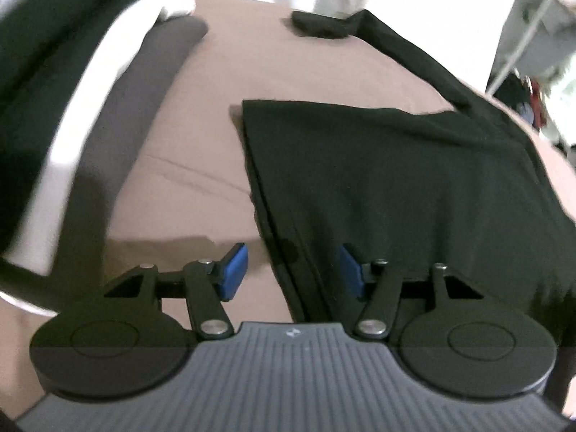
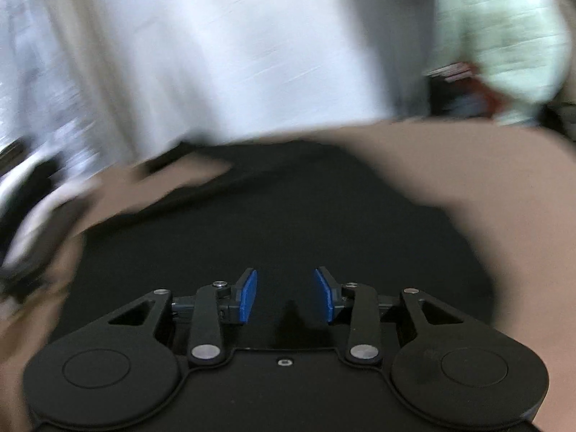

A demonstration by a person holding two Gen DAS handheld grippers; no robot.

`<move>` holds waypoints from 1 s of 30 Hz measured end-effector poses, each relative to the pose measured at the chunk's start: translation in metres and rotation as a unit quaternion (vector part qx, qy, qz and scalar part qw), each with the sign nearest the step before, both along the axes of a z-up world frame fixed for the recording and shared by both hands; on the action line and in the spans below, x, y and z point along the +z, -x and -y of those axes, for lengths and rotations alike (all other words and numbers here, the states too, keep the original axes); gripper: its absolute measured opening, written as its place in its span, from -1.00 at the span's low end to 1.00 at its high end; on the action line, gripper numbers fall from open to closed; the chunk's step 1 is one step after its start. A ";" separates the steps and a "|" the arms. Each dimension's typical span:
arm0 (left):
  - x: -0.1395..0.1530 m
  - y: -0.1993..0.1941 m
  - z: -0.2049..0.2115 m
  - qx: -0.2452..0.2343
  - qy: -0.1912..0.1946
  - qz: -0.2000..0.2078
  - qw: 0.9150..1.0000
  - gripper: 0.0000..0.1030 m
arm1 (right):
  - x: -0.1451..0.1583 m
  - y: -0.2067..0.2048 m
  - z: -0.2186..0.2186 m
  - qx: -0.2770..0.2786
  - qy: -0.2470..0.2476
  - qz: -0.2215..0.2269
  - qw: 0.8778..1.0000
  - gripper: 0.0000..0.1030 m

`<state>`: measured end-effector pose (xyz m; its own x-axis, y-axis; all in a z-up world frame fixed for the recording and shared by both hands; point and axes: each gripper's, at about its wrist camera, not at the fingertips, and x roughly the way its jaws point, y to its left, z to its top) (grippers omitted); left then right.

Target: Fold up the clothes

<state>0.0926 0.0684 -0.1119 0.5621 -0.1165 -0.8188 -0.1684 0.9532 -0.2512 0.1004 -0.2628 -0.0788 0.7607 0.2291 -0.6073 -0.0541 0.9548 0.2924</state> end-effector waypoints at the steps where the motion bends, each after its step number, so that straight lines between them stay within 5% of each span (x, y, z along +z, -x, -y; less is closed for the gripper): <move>1: -0.007 0.003 0.000 0.001 0.010 -0.004 1.000 0.02 | -0.005 0.000 -0.028 0.039 -0.012 -0.019 0.999 -0.21; 6: -0.030 0.014 0.001 0.005 0.045 -0.011 0.999 0.02 | -0.022 0.018 -0.167 0.218 -0.021 -0.073 0.973 -0.19; 7: -0.030 0.016 0.001 0.006 0.050 -0.008 0.999 0.02 | -0.022 0.023 -0.188 0.246 -0.016 -0.072 0.966 -0.05; 9: -0.032 0.019 -0.002 0.011 0.062 -0.004 0.998 0.02 | -0.023 0.027 -0.199 0.252 0.001 -0.062 0.966 0.29; 14: -0.034 0.017 -0.004 0.014 0.063 0.002 0.998 0.02 | -0.026 0.036 -0.227 0.266 0.043 -0.038 0.962 0.28; 15: -0.033 0.019 -0.005 0.014 0.060 0.003 0.998 0.02 | -0.027 0.038 -0.233 0.269 0.051 -0.033 0.961 0.04; 16: -0.031 0.022 -0.007 0.014 0.056 0.004 0.998 0.02 | -0.028 0.040 -0.238 0.272 0.060 -0.028 0.960 -0.53; 17: -0.030 0.025 -0.009 0.014 0.053 0.005 0.998 0.02 | -0.029 0.042 -0.244 0.274 0.068 -0.023 0.959 -0.67; 19: -0.027 0.026 -0.012 0.017 0.054 0.009 0.998 0.02 | -0.029 0.046 -0.253 0.278 0.080 -0.014 0.957 -0.66; 25: -0.021 0.027 -0.020 0.022 0.069 0.020 0.997 0.02 | -0.029 0.040 -0.225 0.246 0.014 -0.020 0.969 -0.70; 27: -0.020 0.028 -0.022 0.022 0.074 0.025 0.997 0.02 | -0.031 0.039 -0.220 0.226 0.030 -0.018 0.974 -0.88; 30: -0.020 0.028 -0.025 0.024 0.085 0.033 0.996 0.02 | -0.033 0.038 -0.214 0.193 0.055 -0.029 0.979 -0.89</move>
